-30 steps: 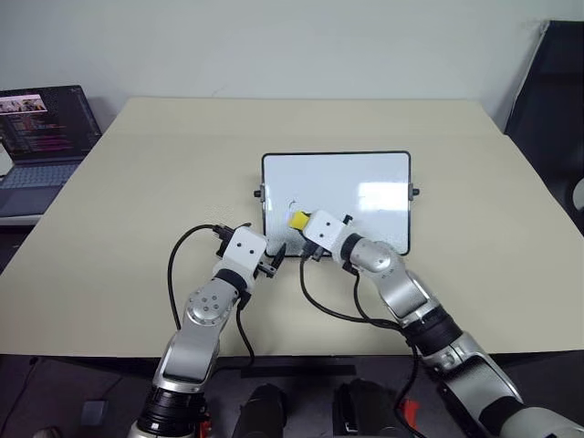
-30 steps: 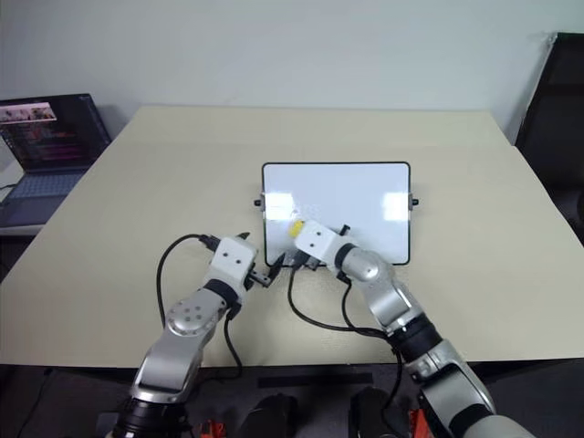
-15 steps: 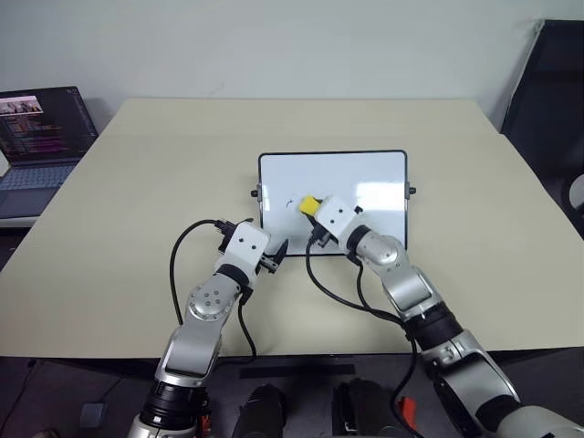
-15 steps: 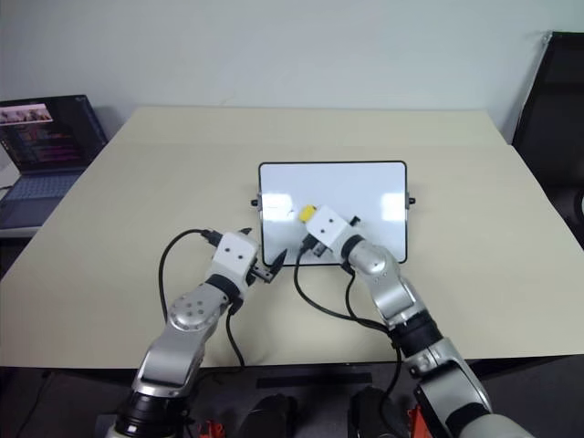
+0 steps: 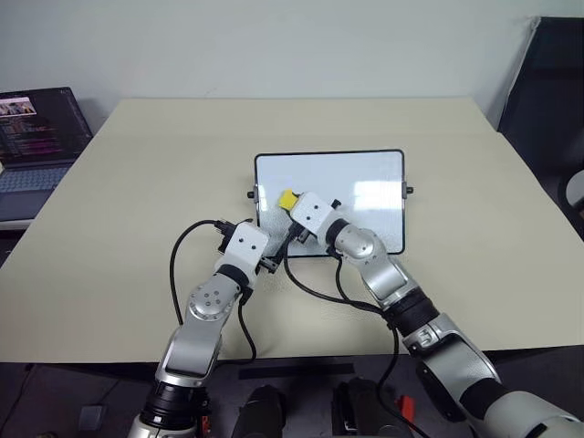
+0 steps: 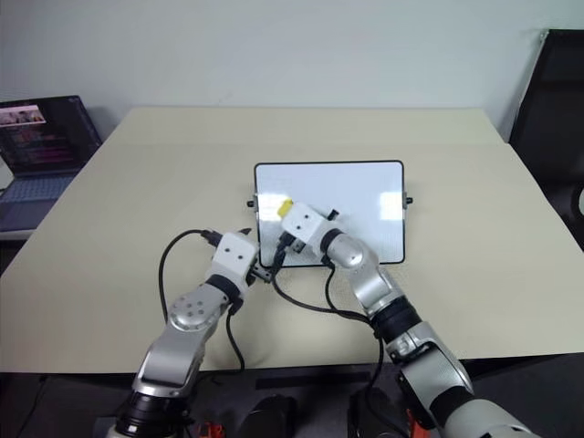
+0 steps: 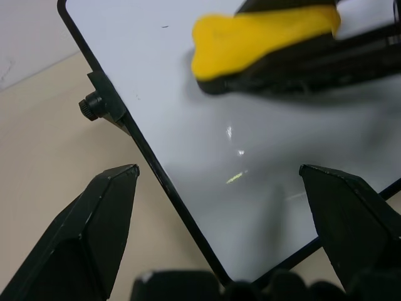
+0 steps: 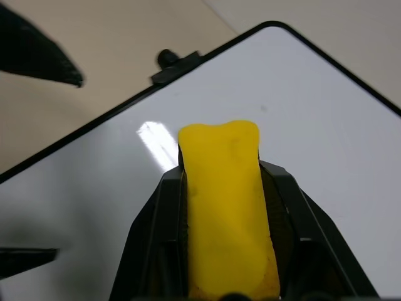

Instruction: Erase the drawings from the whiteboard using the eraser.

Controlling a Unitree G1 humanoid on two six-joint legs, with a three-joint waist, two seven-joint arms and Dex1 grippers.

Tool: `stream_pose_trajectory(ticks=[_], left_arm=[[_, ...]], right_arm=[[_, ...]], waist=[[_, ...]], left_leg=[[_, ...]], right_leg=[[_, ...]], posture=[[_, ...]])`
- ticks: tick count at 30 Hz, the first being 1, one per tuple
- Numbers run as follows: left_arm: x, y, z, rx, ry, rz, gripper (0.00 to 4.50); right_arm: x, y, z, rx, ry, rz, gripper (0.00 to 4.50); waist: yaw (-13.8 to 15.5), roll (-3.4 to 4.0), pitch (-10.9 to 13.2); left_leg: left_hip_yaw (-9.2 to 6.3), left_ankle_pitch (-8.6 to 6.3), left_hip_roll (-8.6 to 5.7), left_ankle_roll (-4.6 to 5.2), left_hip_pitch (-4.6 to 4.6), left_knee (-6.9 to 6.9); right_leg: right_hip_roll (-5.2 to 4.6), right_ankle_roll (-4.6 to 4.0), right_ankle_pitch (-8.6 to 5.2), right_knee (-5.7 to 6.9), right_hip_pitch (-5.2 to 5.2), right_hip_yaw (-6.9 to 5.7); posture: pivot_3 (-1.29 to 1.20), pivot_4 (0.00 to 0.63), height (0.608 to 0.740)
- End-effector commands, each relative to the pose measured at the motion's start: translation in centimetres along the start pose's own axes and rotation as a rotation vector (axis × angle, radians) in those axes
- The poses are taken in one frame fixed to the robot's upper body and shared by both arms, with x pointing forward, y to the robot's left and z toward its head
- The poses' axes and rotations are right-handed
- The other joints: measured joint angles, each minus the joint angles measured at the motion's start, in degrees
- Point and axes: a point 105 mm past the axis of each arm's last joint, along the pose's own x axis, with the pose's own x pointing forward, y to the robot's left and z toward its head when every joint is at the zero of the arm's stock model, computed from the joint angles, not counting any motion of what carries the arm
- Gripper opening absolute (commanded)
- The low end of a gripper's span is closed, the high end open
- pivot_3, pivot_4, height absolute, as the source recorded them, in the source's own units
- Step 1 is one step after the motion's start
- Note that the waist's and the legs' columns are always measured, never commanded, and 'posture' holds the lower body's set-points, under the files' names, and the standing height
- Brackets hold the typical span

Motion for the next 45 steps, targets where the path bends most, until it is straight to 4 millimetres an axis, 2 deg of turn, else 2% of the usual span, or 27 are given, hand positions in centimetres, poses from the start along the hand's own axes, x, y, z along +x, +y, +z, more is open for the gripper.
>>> stream_pose_trajectory(ticks=[1, 8, 12, 15, 20, 26, 30, 35, 40, 45], left_arm=[[-0.1, 0.4, 1.4, 0.010, -0.050, 0.026, 4.50], [0.1, 0.3, 1.4, 0.007, -0.053, 0.020, 4.50], [0.3, 0.2, 1.4, 0.008, -0.054, 0.011, 4.50], [0.4, 0.1, 1.5, 0.007, -0.057, 0.002, 4.50], [0.6, -0.1, 1.6, 0.007, -0.061, -0.008, 4.50], [0.6, -0.2, 1.5, 0.006, -0.062, -0.012, 4.50], [0.5, -0.2, 1.4, 0.003, -0.061, -0.007, 4.50], [0.3, 0.0, 1.3, 0.004, -0.057, 0.005, 4.50], [0.2, 0.2, 1.3, 0.007, -0.056, 0.012, 4.50], [0.1, 0.3, 1.3, 0.010, -0.055, 0.013, 4.50]], right_arm=[[-0.6, 0.4, -1.6, -0.013, 0.066, 0.020, 1.22], [-1.7, -0.8, -2.8, -0.019, 0.103, -0.009, 1.22], [-2.8, -2.5, -4.2, -0.029, 0.148, -0.063, 1.22], [-3.1, -3.3, -4.6, -0.028, 0.159, -0.097, 1.22], [-2.3, -3.5, -3.5, -0.021, 0.132, -0.125, 1.22], [-1.0, -1.8, -1.7, -0.016, 0.076, -0.089, 1.22], [0.9, -0.2, 0.4, -0.017, 0.024, -0.048, 1.22], [1.5, -0.6, 0.5, -0.031, 0.019, -0.054, 1.22], [1.0, -0.9, -0.3, -0.042, 0.028, -0.052, 1.22], [-1.6, -2.2, -3.9, -0.059, 0.119, -0.071, 1.22]], waist=[[0.00, 0.00, 0.00], [0.29, 0.00, 0.00], [0.67, 0.00, 0.00], [0.81, 0.00, 0.00], [0.85, -0.01, 0.00], [0.33, 0.00, 0.00], [-0.35, 0.00, 0.00], [-0.17, 0.00, 0.00], [-0.16, 0.00, 0.00], [0.53, 0.00, 0.00]], left_leg=[[-0.02, 0.00, 0.00, 0.00, 0.00, 0.01], [-0.03, 0.00, -0.02, 0.00, -0.02, 0.03], [-0.03, 0.00, -0.02, 0.00, -0.05, 0.08], [-0.03, 0.01, -0.03, 0.00, -0.03, 0.13], [-0.05, 0.06, -0.03, 0.08, -0.02, 0.14], [-0.01, 0.09, -0.02, 0.12, 0.03, 0.15], [0.00, 0.09, 0.00, 0.13, 0.05, 0.12], [-0.05, 0.09, 0.09, 0.12, 0.04, 0.01], [-0.02, 0.09, 0.05, 0.12, 0.03, 0.04], [-0.08, 0.09, 0.00, 0.12, -0.03, 0.03]], right_leg=[[0.00, 0.00, 0.00, 0.02, 0.00, -0.02], [0.01, 0.00, 0.00, 0.00, 0.02, -0.02], [-0.06, 0.04, 0.02, -0.04, 0.06, -0.01], [-0.06, 0.04, 0.02, -0.03, 0.08, -0.02], [-0.02, 0.03, 0.01, 0.00, 0.09, -0.04], [-0.01, -0.02, 0.04, 0.02, 0.09, -0.02], [0.00, -0.04, 0.08, 0.05, 0.06, -0.01], [0.02, -0.13, 0.11, 0.04, 0.00, -0.06], [0.01, -0.13, 0.11, 0.04, 0.00, -0.05], [0.03, -0.12, 0.10, -0.01, 0.01, -0.07]], posture=[[0.00, 0.150, 0.740], [0.00, 0.150, 0.740], [0.00, 0.150, 0.740], [0.00, 0.150, 0.740], [0.00, 0.150, 0.740], [0.00, 0.150, 0.740], [0.00, 0.150, 0.740], [0.00, 0.150, 0.740], [0.00, 0.150, 0.740], [0.00, 0.150, 0.740]])
